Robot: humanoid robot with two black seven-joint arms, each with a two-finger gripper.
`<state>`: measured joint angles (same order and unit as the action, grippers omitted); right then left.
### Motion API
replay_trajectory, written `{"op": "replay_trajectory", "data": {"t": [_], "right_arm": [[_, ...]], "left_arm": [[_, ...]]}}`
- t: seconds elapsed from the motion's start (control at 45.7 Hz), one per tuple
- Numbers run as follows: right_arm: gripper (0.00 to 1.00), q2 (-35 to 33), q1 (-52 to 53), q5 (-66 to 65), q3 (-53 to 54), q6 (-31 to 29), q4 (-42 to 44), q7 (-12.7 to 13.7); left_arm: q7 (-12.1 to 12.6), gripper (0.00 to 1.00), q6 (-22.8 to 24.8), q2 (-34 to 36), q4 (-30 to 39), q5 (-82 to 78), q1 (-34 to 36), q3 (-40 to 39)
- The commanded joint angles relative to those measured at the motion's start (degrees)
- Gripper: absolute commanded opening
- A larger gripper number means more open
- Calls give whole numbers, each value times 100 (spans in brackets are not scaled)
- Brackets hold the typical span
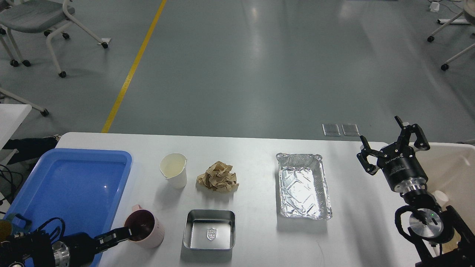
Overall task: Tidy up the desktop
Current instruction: 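Reach the left gripper down to the pink mug's handle, then grasp the pink mug with the left gripper and lift it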
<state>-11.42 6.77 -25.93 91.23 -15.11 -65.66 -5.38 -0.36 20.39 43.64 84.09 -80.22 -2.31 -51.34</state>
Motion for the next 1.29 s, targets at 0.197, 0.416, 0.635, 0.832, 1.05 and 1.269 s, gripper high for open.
{"op": "replay_trajectory", "data": {"t": [0.197, 0.416, 0.635, 0.832, 1.05, 1.269], "right_arm": [[100, 52, 35, 0, 0, 26, 18, 2], [100, 52, 44, 0, -9, 35, 18, -7], [100, 52, 35, 0, -9, 53, 9, -7], [100, 61, 44, 0, -35, 79, 9, 2], [100, 96, 61, -9, -88, 79, 18, 2], [100, 70, 70, -9, -132, 79, 18, 2]], "left_arm": [[-359, 6, 44, 145, -7, 103, 47, -8], [-394, 1, 18, 198, -16, 173, 29, 1], [-412, 0, 27, 311, 11, 200, 38, -43], [-500, 0, 18, 1251, 133, 779, 46, -139], [-614, 0, 9, 2657, 397, 1711, 29, -403], [-649, 0, 18, 3765, 477, 2054, 47, -421]]}}
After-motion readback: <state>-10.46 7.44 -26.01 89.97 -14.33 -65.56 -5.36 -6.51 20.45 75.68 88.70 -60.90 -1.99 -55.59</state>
